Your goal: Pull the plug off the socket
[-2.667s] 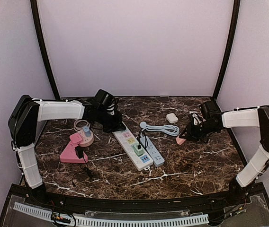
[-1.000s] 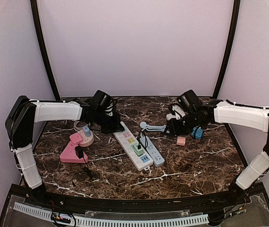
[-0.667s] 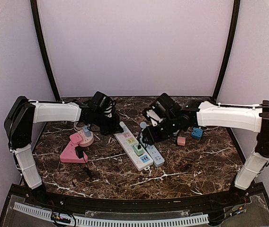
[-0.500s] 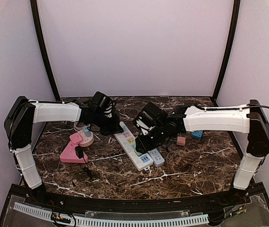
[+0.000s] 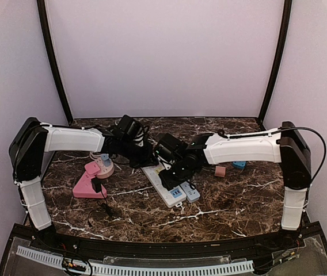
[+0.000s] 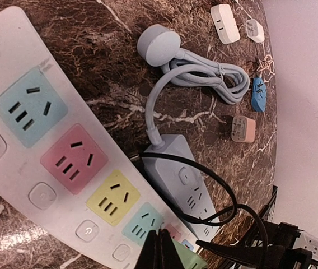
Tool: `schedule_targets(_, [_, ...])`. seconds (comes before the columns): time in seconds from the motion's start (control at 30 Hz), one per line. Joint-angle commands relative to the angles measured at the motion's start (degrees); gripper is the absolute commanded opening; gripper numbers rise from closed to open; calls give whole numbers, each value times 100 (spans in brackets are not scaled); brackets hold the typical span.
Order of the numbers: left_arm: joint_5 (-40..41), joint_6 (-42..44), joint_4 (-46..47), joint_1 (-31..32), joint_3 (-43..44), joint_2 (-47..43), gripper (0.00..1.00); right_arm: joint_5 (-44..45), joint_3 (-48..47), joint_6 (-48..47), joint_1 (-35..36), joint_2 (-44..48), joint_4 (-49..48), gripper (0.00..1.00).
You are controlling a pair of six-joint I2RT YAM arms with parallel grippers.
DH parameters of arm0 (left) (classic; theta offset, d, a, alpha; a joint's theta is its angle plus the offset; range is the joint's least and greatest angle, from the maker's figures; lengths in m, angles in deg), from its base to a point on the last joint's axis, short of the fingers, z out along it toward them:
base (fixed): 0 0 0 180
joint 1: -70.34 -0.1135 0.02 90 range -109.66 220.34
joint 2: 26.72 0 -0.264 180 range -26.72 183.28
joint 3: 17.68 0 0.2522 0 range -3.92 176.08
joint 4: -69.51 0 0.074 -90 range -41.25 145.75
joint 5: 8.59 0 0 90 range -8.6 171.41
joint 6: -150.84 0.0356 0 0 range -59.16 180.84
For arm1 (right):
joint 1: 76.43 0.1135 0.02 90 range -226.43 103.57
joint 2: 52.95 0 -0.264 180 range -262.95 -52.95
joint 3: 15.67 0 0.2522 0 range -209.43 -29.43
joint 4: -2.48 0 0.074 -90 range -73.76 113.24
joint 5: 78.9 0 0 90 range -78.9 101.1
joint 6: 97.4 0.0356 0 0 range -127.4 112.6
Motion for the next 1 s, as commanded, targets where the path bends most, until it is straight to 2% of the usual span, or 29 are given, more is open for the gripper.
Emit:
schedule_targets(0.0, [-151, -114, 133, 80, -60, 157, 0, 212, -164, -129, 24, -148, -77, 48])
schedule_targets(0.3, [-107, -224, 204, 172, -238, 411, 0, 324, -242, -187, 22, -246, -134, 37])
schedule_targets(0.47, [-46, -222, 203, 178, -285, 543, 0, 453, -277, -228, 32, -139, -209, 23])
schedule_targets(0.63, [59, -180, 123, 190, -315, 686, 0, 551, -286, -253, 63, -36, -312, 13])
schedule_targets(0.97, [323, 75, -373, 209, -462, 882, 0, 738, -407, -309, 47, 224, -329, 7])
